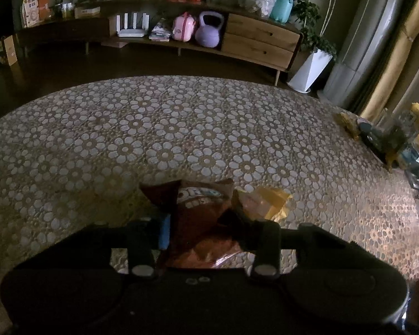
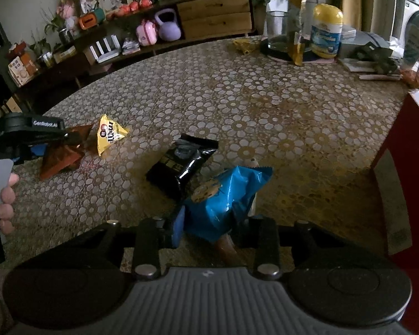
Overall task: Organize snacks
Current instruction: 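Grasp the brown chip bag with the left tool while the right tool grasps the blue bag, then carry the brown chip bag and blue bag over the red box with both tools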
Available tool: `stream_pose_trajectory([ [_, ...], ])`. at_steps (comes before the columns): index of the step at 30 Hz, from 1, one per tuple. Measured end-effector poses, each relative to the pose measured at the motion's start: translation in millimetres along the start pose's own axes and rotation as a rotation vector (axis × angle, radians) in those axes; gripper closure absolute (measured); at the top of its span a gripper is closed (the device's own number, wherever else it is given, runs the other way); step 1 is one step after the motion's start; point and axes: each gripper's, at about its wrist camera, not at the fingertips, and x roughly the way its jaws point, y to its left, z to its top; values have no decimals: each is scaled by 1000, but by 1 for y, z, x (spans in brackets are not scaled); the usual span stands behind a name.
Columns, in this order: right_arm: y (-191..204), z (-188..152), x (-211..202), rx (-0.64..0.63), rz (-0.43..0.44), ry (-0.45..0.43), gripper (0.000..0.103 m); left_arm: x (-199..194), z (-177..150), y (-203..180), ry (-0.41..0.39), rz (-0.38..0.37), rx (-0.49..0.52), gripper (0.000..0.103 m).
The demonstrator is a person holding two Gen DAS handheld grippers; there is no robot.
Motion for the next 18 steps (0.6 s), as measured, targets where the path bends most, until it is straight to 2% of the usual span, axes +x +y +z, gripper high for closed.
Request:
stream_pose_trajectory([
  [10,-13,-9,-41,12,16,-45,72,-45,-22,14,-16,-25,-17,61],
  [18,-14,-22,-86,-23,36,-98,73,-83,-38,1,-11,-70,20,62],
])
